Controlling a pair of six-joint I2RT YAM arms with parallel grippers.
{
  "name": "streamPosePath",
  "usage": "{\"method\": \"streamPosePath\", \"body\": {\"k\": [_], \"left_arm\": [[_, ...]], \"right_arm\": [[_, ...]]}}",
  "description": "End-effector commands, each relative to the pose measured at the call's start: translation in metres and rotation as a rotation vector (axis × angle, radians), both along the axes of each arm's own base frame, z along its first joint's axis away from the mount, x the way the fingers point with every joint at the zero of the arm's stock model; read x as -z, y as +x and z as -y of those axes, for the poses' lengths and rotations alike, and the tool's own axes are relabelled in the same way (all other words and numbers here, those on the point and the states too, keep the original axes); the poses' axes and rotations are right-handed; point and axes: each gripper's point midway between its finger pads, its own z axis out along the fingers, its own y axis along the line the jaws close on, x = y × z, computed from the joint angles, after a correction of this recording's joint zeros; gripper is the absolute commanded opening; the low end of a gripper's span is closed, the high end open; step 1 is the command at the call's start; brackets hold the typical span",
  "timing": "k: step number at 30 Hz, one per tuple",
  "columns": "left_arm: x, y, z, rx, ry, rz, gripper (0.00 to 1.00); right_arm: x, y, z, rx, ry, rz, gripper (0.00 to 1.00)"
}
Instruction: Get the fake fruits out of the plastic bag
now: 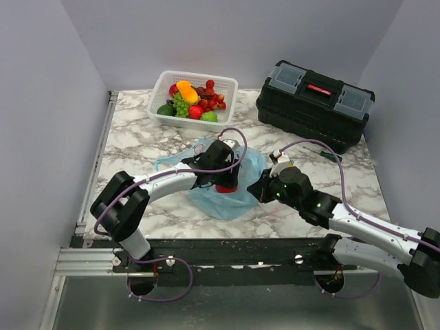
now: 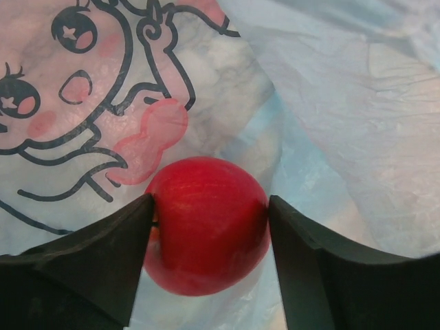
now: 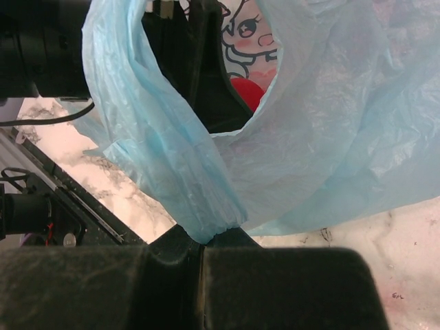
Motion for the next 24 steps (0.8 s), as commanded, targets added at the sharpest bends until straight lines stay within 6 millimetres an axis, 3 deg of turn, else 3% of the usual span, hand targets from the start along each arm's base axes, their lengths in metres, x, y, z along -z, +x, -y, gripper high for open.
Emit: {"method": "streamPosePath", "body": {"k": [1,10,15,19,24], "left_arm": [[0.018,0.000,-0.010,-0.019,0.113,-0.002,0.69],[0.033,0.004,-0.008,-0.020,0.168,-0.005,0.68],[0.034,0.003,-0.007,0.000,0.172,-0.013,0.53],[0.010,0.005,-0.009,-0.003,0.143,0.038,0.32],[-0.046,0.011,-0.009,-0.022,0.051,0.146,0.16]], "right_arm": [[0.005,-0.002,0.000,0.002,0.001,-0.009,0.01],[0.003,-0.002,-0.001,-0.004,0.005,-0.007,0.01],[0.003,-0.002,0.000,0.001,0.004,-0.005,0.01],[0.003,-0.002,0.000,0.002,0.006,-0.005,0.01],[0.004,-0.001,-0.001,0.002,0.004,-0.007,0.01]]}}
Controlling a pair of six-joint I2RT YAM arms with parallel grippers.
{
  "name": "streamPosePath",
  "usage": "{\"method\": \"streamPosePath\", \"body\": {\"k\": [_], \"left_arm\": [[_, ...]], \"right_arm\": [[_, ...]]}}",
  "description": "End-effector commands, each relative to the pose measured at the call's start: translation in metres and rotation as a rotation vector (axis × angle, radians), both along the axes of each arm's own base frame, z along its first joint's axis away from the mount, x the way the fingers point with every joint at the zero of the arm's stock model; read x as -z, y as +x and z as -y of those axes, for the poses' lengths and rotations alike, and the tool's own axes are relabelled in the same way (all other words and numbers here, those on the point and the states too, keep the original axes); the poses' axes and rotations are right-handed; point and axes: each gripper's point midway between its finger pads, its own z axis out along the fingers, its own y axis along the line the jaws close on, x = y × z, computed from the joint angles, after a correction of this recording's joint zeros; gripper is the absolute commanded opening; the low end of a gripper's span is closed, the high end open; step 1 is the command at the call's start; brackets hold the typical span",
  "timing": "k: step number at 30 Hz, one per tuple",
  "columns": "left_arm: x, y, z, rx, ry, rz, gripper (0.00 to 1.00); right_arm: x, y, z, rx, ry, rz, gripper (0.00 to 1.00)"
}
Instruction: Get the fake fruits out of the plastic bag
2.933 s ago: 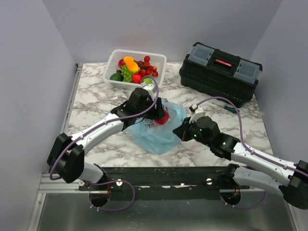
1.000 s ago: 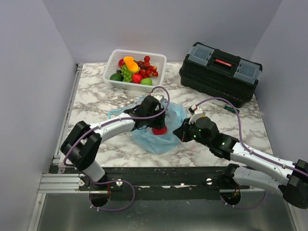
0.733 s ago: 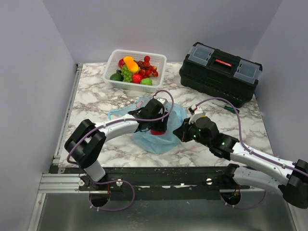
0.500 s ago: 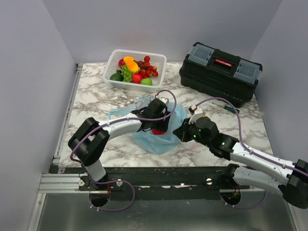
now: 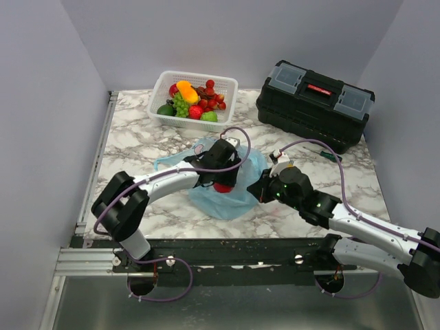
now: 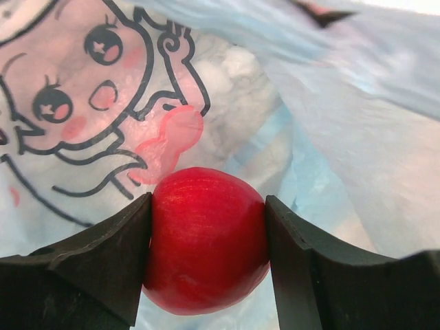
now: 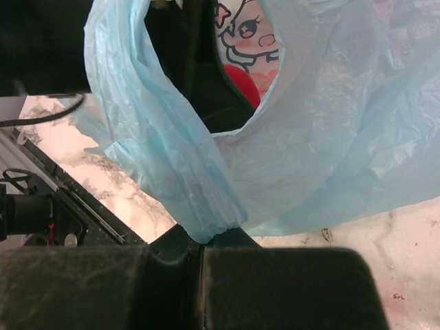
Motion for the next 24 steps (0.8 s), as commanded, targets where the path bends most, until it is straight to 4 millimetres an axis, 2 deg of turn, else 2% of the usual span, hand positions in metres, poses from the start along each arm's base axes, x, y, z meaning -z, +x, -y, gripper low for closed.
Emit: {"method": "streamPosePath", "body": {"k": [1,4,9,15,21,24], "left_arm": [[-0.060,0.005,-0.007,-0.018,-0.071,0.121,0.13],[-0.093,0.010,-0.011,-0.063,-0.145,0.163,0.00],[-0.144,0.018,-0.030,-0.157,-0.305,0.241,0.00],[-0.198,0.047,-0.069,-0.274,-0.608,0.258,0.00],[-0.221,0.095,-0.109,-0.377,-0.774,0.211,0.00],[-0.221,0.129,-0.134,-0.492,-0.870,0.201,0.00]], "right_arm": [[0.005,-0.001,-0.001,0.001,0.002,-0.009,0.01],[0.006,-0.001,-0.002,-0.002,0.000,-0.010,0.01],[0.005,-0.001,0.001,0.007,-0.001,-0.006,0.01],[0.005,-0.001,0.002,0.011,-0.002,0.000,0.01],[0.003,-0.001,0.003,0.014,-0.003,0.006,0.01],[0.001,0.000,0.006,0.023,-0.002,0.017,0.01]]}}
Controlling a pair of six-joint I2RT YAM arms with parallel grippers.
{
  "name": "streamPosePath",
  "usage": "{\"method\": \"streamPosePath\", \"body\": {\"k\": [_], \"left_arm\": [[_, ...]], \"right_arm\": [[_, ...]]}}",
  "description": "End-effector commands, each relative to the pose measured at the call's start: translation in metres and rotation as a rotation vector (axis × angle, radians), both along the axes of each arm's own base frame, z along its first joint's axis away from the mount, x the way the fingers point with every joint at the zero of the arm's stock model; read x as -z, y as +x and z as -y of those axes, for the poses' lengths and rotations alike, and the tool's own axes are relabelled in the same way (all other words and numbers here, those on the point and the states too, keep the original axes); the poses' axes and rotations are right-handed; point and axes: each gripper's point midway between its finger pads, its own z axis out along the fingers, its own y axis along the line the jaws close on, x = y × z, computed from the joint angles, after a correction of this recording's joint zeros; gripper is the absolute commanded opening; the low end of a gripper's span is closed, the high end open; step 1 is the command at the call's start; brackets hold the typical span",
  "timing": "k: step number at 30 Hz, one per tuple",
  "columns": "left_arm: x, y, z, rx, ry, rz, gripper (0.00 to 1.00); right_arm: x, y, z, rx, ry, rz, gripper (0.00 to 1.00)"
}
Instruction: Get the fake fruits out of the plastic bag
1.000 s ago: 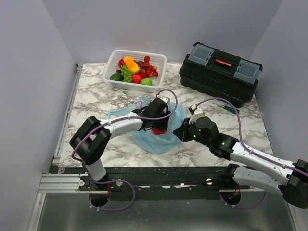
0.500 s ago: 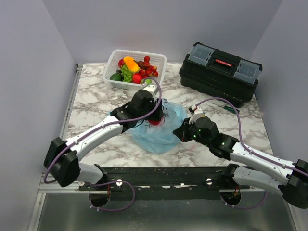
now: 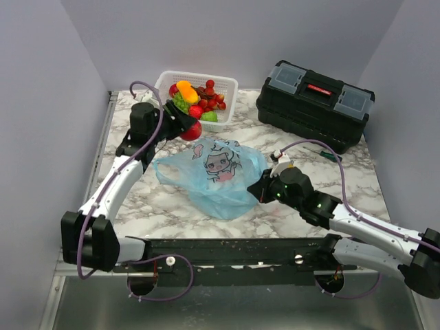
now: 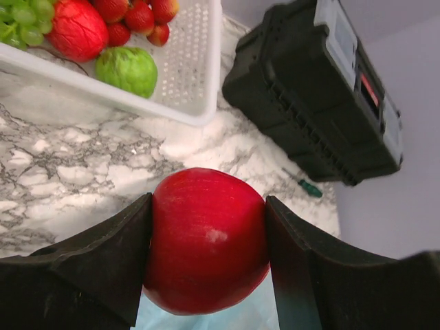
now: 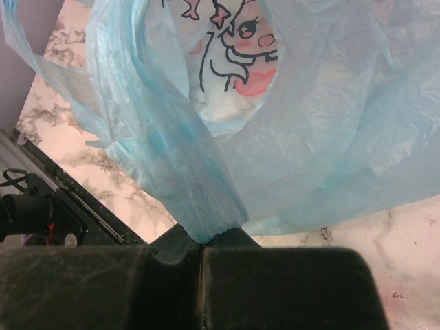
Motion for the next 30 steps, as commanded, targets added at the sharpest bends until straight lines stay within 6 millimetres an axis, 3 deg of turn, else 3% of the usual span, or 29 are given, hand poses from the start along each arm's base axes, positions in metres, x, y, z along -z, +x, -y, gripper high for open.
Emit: {"method": "streamPosePath", "body": {"k": [1,5,7,12,15,16,19,24,30], "left_arm": [[-0.022,0.043,-0.014,-0.032,-0.265,-0.017,0.00],[-0.014,0.091,-0.031,-0.055,-0.458,-0.036,0.00],[-0.010,0.114,-0.045,-0.127,-0.469,-0.009,0.00],[-0.001,0.171,-0.087,-0.334,-0.350,0.063,0.00],[-0.006,0.202,-0.101,-0.385,-0.262,0.117,0.00],[-0.006,0.214,-0.117,-0.417,-0.239,0.135,0.01],[0.006,0.243,-0.131,-0.436,-0.193,0.140,0.04],[0.030,0.274,-0.150,-0.487,-0.196,0.123,0.13],[0.065,0.288,-0.153,-0.538,-0.248,-0.028,0.24]], "right_arm": [[0.001,0.001,0.007,0.024,-0.006,0.020,0.01],[-0.001,0.001,0.007,0.024,-0.013,0.026,0.01],[-0.003,0.002,0.007,0.024,-0.014,0.029,0.01],[-0.005,0.002,0.009,0.027,-0.016,0.033,0.01],[-0.004,0.001,0.011,0.032,-0.023,0.031,0.01],[-0.004,0.001,0.012,0.033,-0.023,0.032,0.01],[-0.002,0.000,0.014,0.039,-0.031,0.030,0.01],[-0.002,0.001,0.017,0.050,-0.039,0.031,0.01],[-0.001,0.002,0.018,0.060,-0.049,0.030,0.01]]}}
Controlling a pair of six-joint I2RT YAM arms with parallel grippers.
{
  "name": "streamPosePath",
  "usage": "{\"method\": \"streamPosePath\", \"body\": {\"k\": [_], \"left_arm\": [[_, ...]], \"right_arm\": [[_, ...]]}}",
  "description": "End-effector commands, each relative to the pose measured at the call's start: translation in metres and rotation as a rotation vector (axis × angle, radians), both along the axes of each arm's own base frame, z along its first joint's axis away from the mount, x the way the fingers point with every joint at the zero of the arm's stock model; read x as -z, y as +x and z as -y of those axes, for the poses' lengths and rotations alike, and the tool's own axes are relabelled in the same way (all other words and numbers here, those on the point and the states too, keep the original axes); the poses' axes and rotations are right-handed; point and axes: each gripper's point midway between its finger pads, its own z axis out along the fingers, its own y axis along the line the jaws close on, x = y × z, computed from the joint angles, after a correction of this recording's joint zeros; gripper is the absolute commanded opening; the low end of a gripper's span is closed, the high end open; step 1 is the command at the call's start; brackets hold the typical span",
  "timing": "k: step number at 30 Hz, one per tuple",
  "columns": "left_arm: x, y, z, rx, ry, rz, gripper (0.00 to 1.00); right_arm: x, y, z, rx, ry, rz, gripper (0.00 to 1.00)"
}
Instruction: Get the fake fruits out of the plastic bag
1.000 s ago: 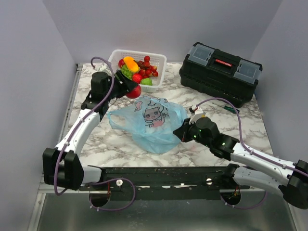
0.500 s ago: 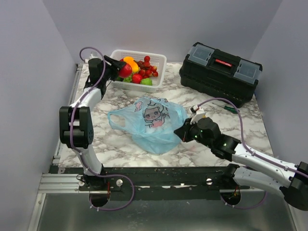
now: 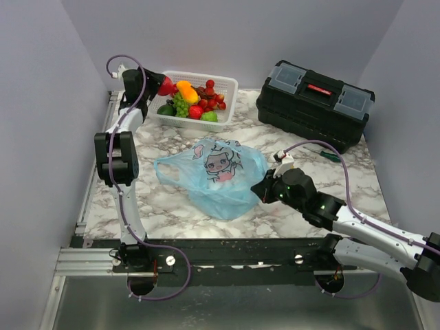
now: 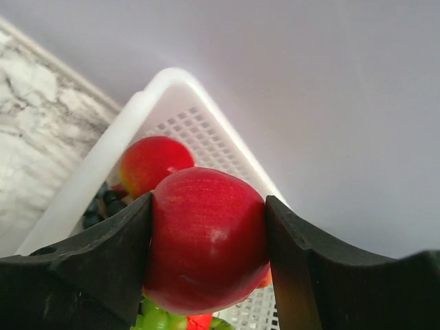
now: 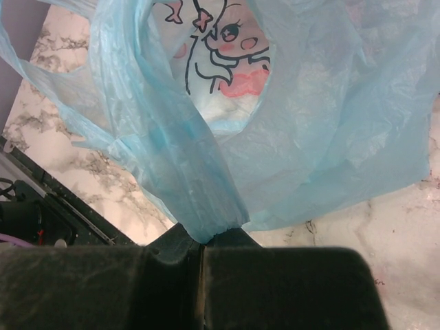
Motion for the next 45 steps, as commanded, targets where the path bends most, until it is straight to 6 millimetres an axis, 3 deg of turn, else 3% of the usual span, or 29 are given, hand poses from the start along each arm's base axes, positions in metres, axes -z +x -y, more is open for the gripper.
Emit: {"method": "streamPosePath", "body": {"k": [1,6,9,11,17,22,26,29,30,34,36,40,43,45], "left_arm": [[0.028,0.008,-0.007,-0.064,-0.069,-0.145,0.25],[0.049,0.005,-0.006,-0.077,-0.075,-0.207,0.51],[0.051,0.004,-0.007,-0.077,-0.050,-0.222,0.64],[0.054,0.001,-0.010,-0.086,-0.029,-0.242,0.83],[0.042,-0.006,-0.009,-0.067,0.004,-0.252,0.85],[0.015,-0.029,-0.008,-0.070,0.000,-0.259,0.85],[-0.014,-0.067,0.002,-0.024,-0.008,-0.247,0.85],[-0.022,-0.107,0.018,0.048,-0.030,-0.246,0.85],[-0.031,-0.120,0.026,0.081,-0.039,-0.221,0.85],[-0.035,-0.177,0.067,0.235,-0.071,-0.205,0.84],[-0.033,-0.208,0.098,0.347,-0.071,-0.211,0.83],[-0.027,-0.262,0.130,0.517,0.009,-0.228,0.83],[-0.034,-0.297,0.135,0.605,0.058,-0.232,0.82],[-0.051,-0.314,0.134,0.631,0.098,-0.183,0.82]], "right_arm": [[0.002,0.002,0.006,0.022,-0.033,0.011,0.01],[0.003,0.004,0.000,0.006,-0.036,0.001,0.01],[0.004,0.004,-0.004,-0.005,-0.037,-0.004,0.01],[0.005,0.004,-0.004,-0.007,-0.038,-0.005,0.01],[0.004,0.003,-0.004,-0.008,-0.030,-0.003,0.01],[0.002,0.004,-0.001,0.007,-0.026,0.007,0.01],[-0.001,0.005,0.000,0.015,-0.023,0.014,0.01],[-0.003,0.005,0.003,0.027,-0.013,0.020,0.01],[-0.004,0.006,0.003,0.033,-0.008,0.025,0.01],[-0.006,0.007,0.008,0.050,0.003,0.045,0.01],[-0.008,0.010,0.011,0.069,-0.008,0.056,0.02],[-0.019,0.020,0.024,0.149,-0.034,0.092,0.10],[-0.031,0.027,0.036,0.211,-0.057,0.129,0.17],[-0.041,0.029,0.043,0.235,-0.066,0.150,0.26]]}}
